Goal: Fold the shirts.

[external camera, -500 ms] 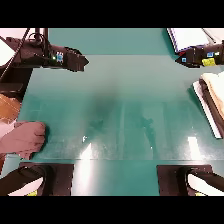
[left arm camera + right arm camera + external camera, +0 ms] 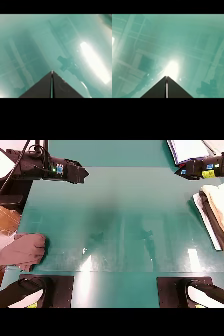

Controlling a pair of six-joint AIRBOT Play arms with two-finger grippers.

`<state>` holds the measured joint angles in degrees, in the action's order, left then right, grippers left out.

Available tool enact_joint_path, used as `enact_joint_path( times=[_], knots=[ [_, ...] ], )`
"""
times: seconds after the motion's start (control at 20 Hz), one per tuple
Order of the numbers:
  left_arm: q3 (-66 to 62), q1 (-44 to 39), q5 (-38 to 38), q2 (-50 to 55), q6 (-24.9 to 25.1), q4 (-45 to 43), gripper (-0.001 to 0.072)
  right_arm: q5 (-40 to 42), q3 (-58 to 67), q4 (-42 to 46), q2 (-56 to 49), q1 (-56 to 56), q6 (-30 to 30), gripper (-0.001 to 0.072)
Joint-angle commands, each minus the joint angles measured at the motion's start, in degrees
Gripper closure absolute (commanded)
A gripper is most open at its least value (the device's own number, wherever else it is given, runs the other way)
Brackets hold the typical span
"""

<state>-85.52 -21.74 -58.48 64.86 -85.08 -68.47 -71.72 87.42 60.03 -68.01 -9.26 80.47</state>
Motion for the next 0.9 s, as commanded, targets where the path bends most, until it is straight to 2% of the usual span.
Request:
enact_joint_path(
  times=[0.0,0.25,0.45,0.65,0.7,0.75,0.8,0.85],
  knots=[
    [0.0,0.0,0.0,0.0,0.0,0.0,0.0682,0.0,0.0,0.0,0.0,0.0,0.0,0.0694],
    [-0.1,0.6,4.3,-0.5,0.0,-1.1,0.0682,-0.5,0.0,0.0,0.0,0.0,0.0,0.0695],
    [0.0,9.4,-10.5,-8.1,-0.7,-8.4,0.0683,-0.6,0.0,0.0,0.0,0.0,0.0,0.0694],
    [6.9,17.2,-27.4,-18.0,-4.7,-29.4,0.0678,-0.7,0.0,0.0,0.0,-0.1,0.0,0.0694],
    [10.4,19.1,-29.7,-19.4,-5.0,-33.0,0.0431,-0.7,0.0,0.0,0.0,-0.1,0.0,0.0694],
    [14.1,21.0,-30.1,-20.5,-5.4,-34.1,0.01,-0.7,0.0,0.0,0.0,-0.1,0.0,0.0694],
    [17.9,22.7,-29.3,-20.9,-6.6,-34.2,0.0044,-0.7,0.0,0.0,0.0,-0.1,0.0,0.0694],
    [22.3,24.3,-28.1,-20.8,-6.8,-34.2,0.0043,-0.7,0.0,0.0,0.0,-0.1,0.0,0.0694]
  ],
)
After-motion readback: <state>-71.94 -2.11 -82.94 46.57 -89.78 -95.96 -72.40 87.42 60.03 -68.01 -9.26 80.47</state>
